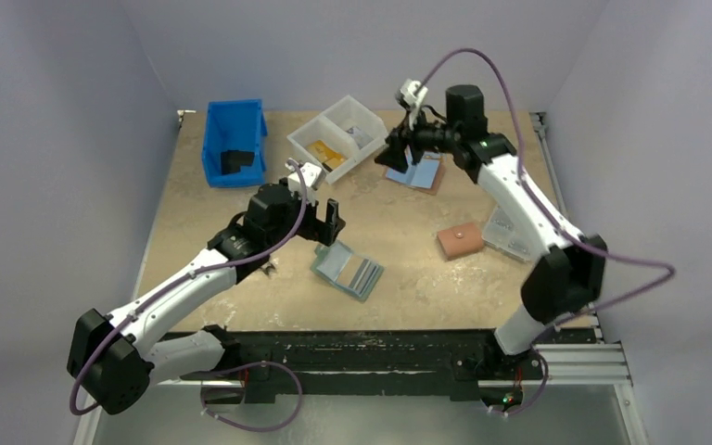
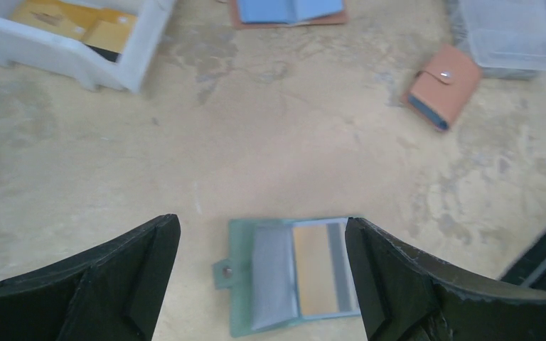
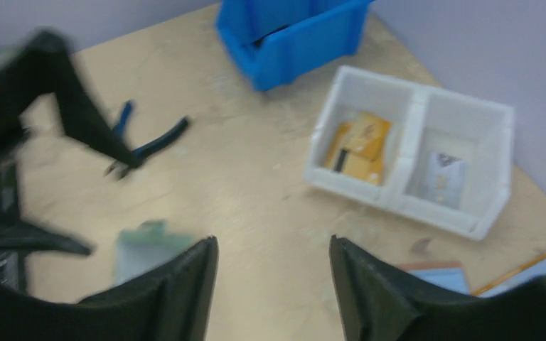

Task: Take the credit cards out of the card holder
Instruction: Remove the credit card from the card holder.

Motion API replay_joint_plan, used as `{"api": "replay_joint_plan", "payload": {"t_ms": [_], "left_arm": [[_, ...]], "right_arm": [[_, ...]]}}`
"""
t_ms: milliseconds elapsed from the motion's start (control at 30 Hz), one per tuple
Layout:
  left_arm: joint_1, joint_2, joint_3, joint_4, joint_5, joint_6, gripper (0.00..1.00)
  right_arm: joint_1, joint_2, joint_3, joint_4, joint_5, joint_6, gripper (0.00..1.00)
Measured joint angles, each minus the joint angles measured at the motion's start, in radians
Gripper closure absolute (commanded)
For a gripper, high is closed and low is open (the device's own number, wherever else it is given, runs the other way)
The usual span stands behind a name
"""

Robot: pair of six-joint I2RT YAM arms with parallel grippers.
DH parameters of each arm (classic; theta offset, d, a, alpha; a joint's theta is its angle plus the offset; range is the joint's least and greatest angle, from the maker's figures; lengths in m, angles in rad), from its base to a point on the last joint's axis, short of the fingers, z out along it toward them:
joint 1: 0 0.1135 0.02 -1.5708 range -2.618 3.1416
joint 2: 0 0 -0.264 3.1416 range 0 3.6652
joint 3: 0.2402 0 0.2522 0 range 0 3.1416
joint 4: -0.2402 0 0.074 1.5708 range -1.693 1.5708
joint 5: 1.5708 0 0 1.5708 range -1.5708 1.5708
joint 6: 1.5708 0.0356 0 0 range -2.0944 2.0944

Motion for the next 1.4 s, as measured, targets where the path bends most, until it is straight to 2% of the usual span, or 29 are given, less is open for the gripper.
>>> {"api": "replay_joint_plan", "payload": {"t_ms": [33, 100, 300, 433, 600, 800, 967, 1100, 1233, 1400], "left_arm": [[0.000, -0.004, -0.018, 0.024, 0.040, -0.037, 0.09], [0.000, -0.015, -0.066, 0.073, 0.106, -0.111, 0.11], [-0.007, -0.061, -0.207, 0.129, 0.237, -0.341, 0.12], [-0.090, -0.107, -0.243, 0.108, 0.188, -0.407, 0.12], [-0.291, -0.037, -0.219, 0.074, 0.039, -0.429, 0.14], [-0.394, 0.051, -0.214, 0.011, -0.148, -0.432, 0.14], [-0.410, 0.054, -0.199, -0.017, -0.253, -0.431, 0.12], [-0.409, 0.049, -0.185, -0.019, -0.317, -0.430, 0.01], [-0.409, 0.000, -0.190, -0.015, -0.367, -0.457, 0.01], [-0.409, -0.142, -0.270, 0.048, -0.370, -0.485, 0.02]], "right_arm": [[0.000, -0.068, -0.061, 0.003, -0.029, -0.018, 0.21], [-0.001, -0.201, -0.187, -0.006, -0.096, -0.060, 0.03], [-0.004, -0.511, -0.624, 0.014, -0.233, -0.154, 0.01], [-0.058, -0.639, -0.817, 0.032, -0.274, -0.141, 0.01], [-0.142, -0.665, -0.846, 0.053, -0.313, -0.142, 0.01], [-0.176, -0.658, -0.847, 0.062, -0.331, -0.143, 0.01], [-0.192, -0.672, -0.860, 0.072, -0.344, -0.143, 0.01], [-0.211, -0.690, -0.870, 0.086, -0.362, -0.142, 0.01], [-0.227, -0.708, -0.885, 0.103, -0.378, -0.140, 0.01], [-0.235, -0.709, -0.889, 0.113, -0.389, -0.139, 0.01]]}}
